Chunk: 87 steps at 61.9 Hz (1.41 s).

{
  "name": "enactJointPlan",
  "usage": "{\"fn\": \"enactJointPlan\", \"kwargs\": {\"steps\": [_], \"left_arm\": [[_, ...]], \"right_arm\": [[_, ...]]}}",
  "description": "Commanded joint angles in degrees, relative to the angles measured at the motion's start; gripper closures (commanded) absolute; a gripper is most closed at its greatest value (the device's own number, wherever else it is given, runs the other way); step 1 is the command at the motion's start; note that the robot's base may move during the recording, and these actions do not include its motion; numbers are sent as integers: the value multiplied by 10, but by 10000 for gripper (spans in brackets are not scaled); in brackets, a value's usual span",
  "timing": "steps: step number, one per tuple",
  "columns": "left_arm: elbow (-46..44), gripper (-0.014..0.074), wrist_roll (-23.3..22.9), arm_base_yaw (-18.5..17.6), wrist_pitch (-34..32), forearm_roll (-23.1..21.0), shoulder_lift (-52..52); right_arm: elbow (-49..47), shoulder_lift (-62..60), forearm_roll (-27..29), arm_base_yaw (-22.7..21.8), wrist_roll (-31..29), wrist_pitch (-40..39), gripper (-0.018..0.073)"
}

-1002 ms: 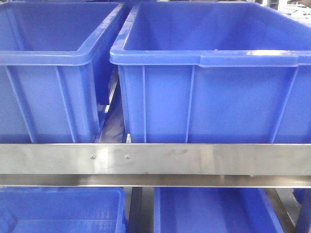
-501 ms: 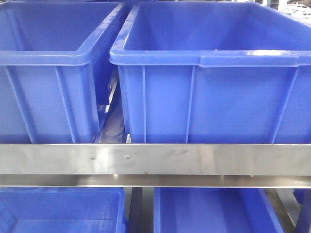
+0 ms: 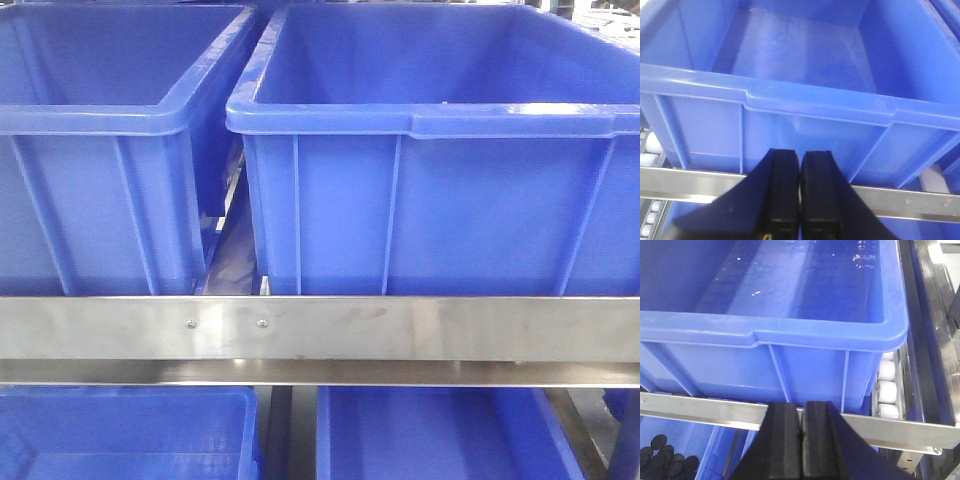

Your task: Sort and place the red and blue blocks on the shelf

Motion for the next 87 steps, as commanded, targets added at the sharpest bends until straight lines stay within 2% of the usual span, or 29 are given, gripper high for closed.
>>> {"fn": "enactJointPlan", "kwargs": {"steps": [1,5,21,26,33,39,74,87], "left_arm": [[-16,459,-2,0,-51,-5,2],[-16,459,-2,0,-51,-5,2],[-16,459,-2,0,-51,-5,2],[-16,459,-2,0,-51,-5,2],[-16,459,-2,0,-51,-5,2],[-16,459,-2,0,-51,-5,2],[-16,459,-2,0,-52,-5,3],[-16,459,-2,0,-52,-5,4]], "right_arm": [[-16,-21,-13,-1,-6,-35,487],[-14,-48,-37,-11,-13,-24,487],[58,-203,-34,-101,-6,-60,487],[88,-251,-34,-116,-6,-60,487],[131,-292,-33,-119,-6,-70,487],[169,-314,-33,-119,-6,-116,487],[167,-308,-21,-119,-8,-95,487],[167,-309,57,-114,-107,-82,487]]}}
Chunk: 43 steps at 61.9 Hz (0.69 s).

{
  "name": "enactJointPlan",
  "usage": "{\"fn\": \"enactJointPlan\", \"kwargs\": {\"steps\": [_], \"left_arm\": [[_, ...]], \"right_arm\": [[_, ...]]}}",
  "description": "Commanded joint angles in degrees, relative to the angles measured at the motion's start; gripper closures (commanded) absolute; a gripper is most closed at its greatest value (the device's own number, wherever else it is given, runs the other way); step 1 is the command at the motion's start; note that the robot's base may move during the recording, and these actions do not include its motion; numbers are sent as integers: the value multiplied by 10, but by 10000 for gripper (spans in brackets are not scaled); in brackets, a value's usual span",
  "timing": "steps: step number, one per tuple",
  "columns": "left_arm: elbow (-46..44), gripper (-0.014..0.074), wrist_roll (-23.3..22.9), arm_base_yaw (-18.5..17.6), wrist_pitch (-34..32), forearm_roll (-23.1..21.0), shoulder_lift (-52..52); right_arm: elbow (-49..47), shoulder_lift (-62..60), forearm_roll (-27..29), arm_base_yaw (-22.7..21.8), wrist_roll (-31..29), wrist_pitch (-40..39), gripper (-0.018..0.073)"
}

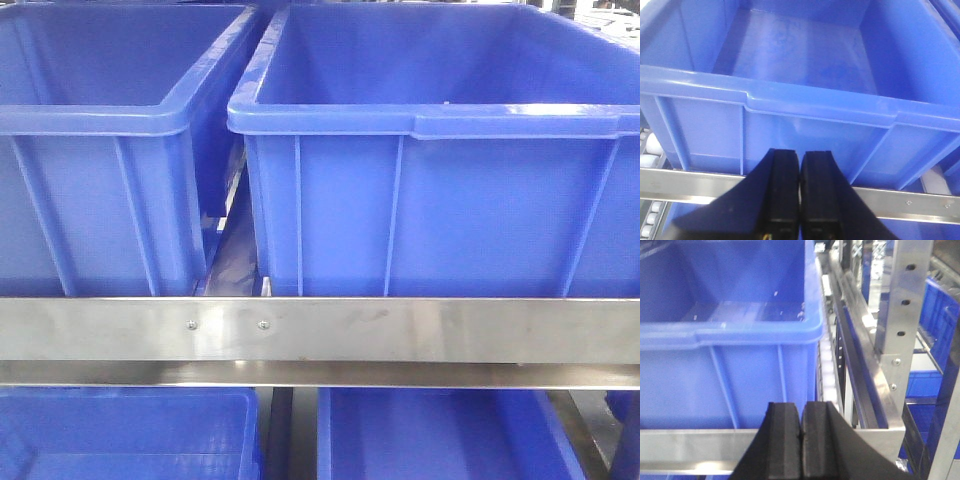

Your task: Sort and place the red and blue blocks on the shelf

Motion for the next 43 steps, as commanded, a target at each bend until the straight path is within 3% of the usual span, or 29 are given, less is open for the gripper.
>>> {"fn": "enactJointPlan", "kwargs": {"steps": [1,43], "left_arm": [[-16,459,-2,0,-51,-5,4],[-16,459,-2,0,-51,-5,4]], "right_arm": [[-11,-7,29,0,-43,-41,487],[-11,-7,31,0,-44,-38,487]]}}
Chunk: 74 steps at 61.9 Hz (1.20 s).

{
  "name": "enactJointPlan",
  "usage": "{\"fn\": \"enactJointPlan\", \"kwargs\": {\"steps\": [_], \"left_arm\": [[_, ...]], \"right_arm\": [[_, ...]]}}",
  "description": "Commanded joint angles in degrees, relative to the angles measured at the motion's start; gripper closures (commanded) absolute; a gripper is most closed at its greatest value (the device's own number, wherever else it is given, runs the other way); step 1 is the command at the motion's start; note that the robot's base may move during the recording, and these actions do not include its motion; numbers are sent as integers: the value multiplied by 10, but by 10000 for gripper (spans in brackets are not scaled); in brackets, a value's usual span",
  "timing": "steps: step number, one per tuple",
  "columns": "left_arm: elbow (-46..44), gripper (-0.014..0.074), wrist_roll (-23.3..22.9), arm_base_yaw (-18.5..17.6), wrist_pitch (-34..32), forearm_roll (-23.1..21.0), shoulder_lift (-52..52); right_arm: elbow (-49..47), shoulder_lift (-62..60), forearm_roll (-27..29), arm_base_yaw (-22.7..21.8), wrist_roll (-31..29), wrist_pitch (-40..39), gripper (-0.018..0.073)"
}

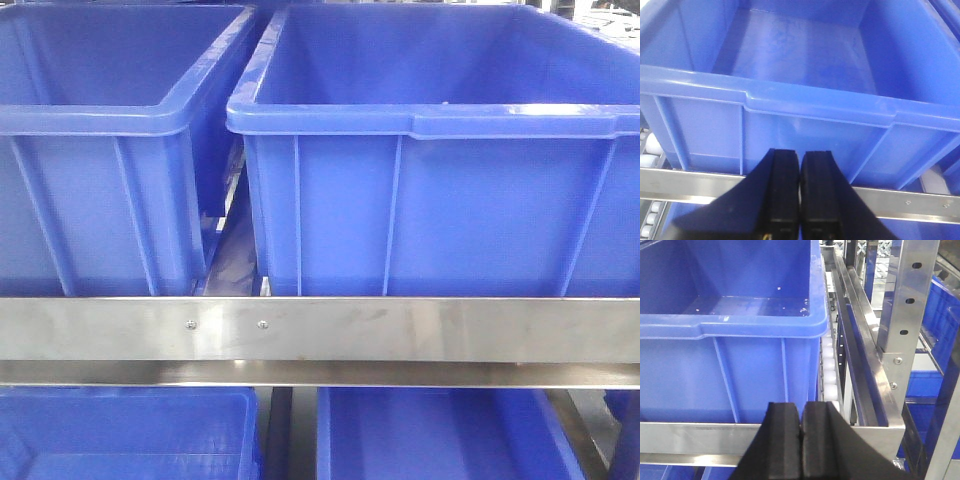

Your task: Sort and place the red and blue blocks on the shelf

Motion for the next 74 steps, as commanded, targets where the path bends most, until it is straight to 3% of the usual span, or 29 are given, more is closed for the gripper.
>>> {"fn": "enactJointPlan", "kwargs": {"steps": [1,18,23,27,41,52,63,74], "left_arm": [[-16,459,-2,0,-51,-5,4],[-16,459,-2,0,-51,-2,3],[-15,459,1,0,-49,57,-17],[-13,459,1,14,-29,75,-49],[52,459,-2,63,19,63,-200],[128,459,-4,69,15,36,-305],[178,459,-4,69,-33,12,-305],[178,460,-4,68,-21,12,-305]], "right_arm": [[-11,-7,1,0,-6,-43,487],[-11,-7,1,0,-6,-43,487],[-11,-7,1,0,-6,-43,487],[-11,-7,1,0,-6,-43,487],[-11,-7,1,0,-6,-43,487],[-11,-7,1,0,-6,-43,487],[-11,-7,1,0,-6,-43,487],[-11,-7,1,0,-6,-41,487]]}}
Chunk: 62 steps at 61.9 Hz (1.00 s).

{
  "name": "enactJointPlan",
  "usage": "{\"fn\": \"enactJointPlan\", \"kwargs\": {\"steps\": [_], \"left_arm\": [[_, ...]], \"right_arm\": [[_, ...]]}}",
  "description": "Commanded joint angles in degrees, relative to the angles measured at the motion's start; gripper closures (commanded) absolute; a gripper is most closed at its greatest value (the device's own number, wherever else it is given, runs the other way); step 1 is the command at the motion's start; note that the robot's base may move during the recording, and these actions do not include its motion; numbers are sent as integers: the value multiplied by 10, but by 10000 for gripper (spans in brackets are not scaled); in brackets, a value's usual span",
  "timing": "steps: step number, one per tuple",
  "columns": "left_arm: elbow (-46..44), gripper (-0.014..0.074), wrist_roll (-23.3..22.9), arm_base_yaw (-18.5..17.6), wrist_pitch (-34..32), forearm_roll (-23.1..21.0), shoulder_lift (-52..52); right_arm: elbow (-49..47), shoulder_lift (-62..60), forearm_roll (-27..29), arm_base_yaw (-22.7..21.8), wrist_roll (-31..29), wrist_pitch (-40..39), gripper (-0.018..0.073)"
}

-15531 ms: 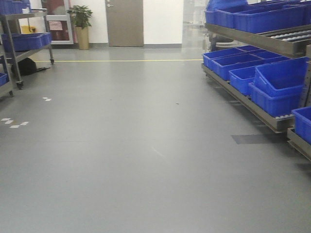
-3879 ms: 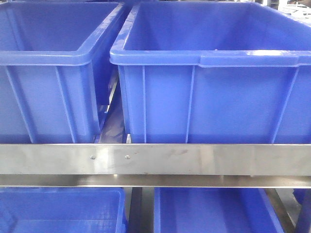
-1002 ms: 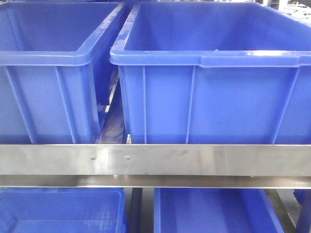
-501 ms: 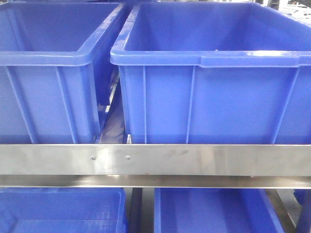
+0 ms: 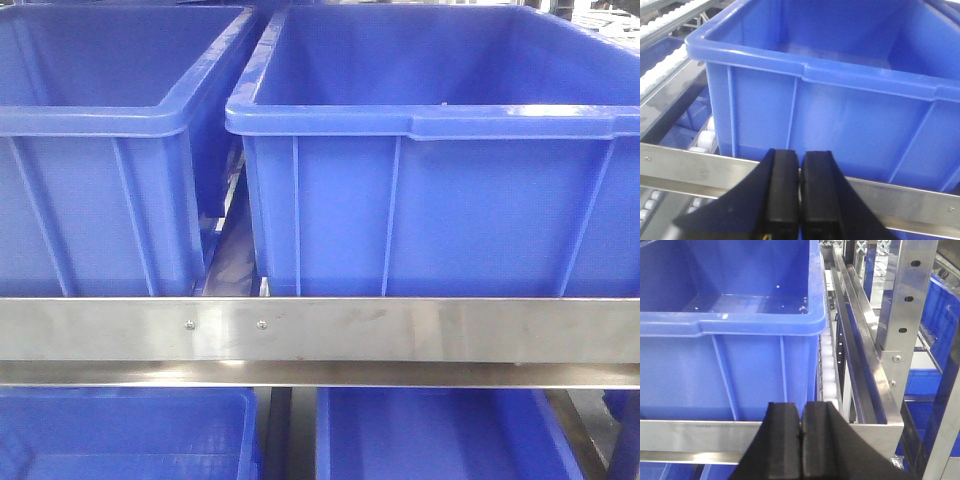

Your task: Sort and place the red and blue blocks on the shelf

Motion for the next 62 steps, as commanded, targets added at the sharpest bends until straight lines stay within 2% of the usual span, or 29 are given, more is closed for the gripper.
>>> {"fn": "enactJointPlan", "kwargs": {"steps": [1,17,26,28,33,36,44,51,62], "left_arm": [[22,459,-5,-1,-51,-6,-13],[22,460,-5,-1,-67,-6,-13],[22,460,2,-1,-79,-20,-13],[22,459,20,-1,-84,-32,-13],[22,460,112,-1,-91,-103,-13],[22,460,137,-1,-91,-122,-13],[22,460,114,-1,-89,-133,-13],[22,460,114,-1,-86,-117,-13],[22,459,114,-1,-85,-117,-13]], "right_arm": [[-11,-6,1,0,-5,-46,487],[-11,-6,1,0,-5,-46,487],[-11,-6,1,0,-5,-46,487],[-11,-6,1,0,-5,-46,487],[-11,-6,1,0,-5,-46,487],[-11,-6,1,0,-5,-46,487],[-11,-6,1,0,-5,-46,487],[-11,-6,1,0,-5,-46,487],[-11,-6,1,0,-5,-46,487]]}}
